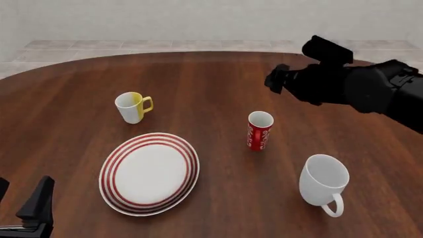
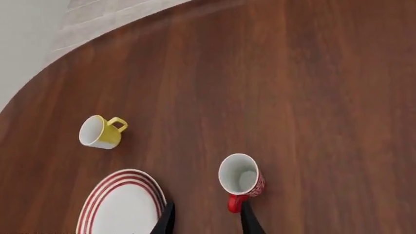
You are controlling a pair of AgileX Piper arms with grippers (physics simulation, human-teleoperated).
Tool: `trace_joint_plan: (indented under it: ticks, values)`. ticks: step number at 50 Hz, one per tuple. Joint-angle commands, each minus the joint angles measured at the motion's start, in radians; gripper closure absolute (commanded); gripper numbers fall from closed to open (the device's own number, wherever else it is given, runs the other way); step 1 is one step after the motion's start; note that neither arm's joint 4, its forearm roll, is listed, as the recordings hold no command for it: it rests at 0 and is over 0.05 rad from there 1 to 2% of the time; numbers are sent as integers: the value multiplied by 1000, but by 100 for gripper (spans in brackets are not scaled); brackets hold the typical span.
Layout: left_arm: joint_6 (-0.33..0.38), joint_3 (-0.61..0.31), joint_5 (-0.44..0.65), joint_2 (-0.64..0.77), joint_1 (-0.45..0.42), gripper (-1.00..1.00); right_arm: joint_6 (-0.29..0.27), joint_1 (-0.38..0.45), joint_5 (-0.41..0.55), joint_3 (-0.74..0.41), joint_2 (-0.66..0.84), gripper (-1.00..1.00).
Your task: Pick up the red mug and put it on the plate
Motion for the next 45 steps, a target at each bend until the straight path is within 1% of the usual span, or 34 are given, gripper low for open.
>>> trace_joint_plan:
  ticks: [1, 5, 6, 12, 14, 16, 20, 22, 26, 29, 32, 33, 34, 36, 38, 40, 42, 43, 44, 45]
  values:
    - [-6, -5, 2, 0, 1, -100, 48, 11, -25, 31, 66, -100]
    - [-7, -9, 6, 0, 1, -100, 65, -9, -34, 37, 99, -100]
    - [-7, -5, 1, 0, 1, -100, 76, -10, -34, 38, 109, -100]
    - [-8, 3, -8, 0, 2, -100, 82, -1, -22, -2, 156, -100]
    - [-10, 3, -9, 0, 5, -100, 95, 16, -13, -20, 197, -100]
    - [-10, -3, -3, 0, 5, -100, 90, 7, -17, -21, 200, -100]
    - [-11, -1, -6, 0, 6, -100, 111, 4, -17, -28, 212, -100]
    - [-11, -1, -6, 0, 5, -100, 140, 12, -18, -32, 238, -100]
    - [-12, 0, -7, 0, 6, -100, 144, 13, -29, -33, 254, -100]
    - [-13, 0, -9, 0, 7, -100, 164, 23, -38, -29, 278, -100]
    - [-15, -7, -3, 0, 10, -100, 175, 25, -49, -14, 286, -100]
    - [-16, -8, -2, 0, 10, -100, 203, 36, -53, -3, 299, -100]
    - [-16, -7, -3, 0, 10, -100, 201, 31, -60, 8, 300, -100]
    - [-16, -3, -7, 0, 9, -100, 229, 45, -64, 21, 318, -100]
    - [-15, -4, -7, 0, 7, -100, 230, 31, -74, 56, 312, -100]
    - [-16, -6, -6, 0, 6, -100, 238, 24, -73, 69, 316, -100]
    - [-17, 0, -12, 0, 7, -100, 234, 10, -80, 81, 311, -100]
    - [-16, -2, -11, 0, 7, -100, 252, -8, -81, 107, 303, -100]
    - [-16, -6, -8, 0, 7, -100, 268, 1, -85, 114, 306, -100]
    - [-17, -17, 1, 0, 8, -100, 259, -10, -88, 129, 292, -100]
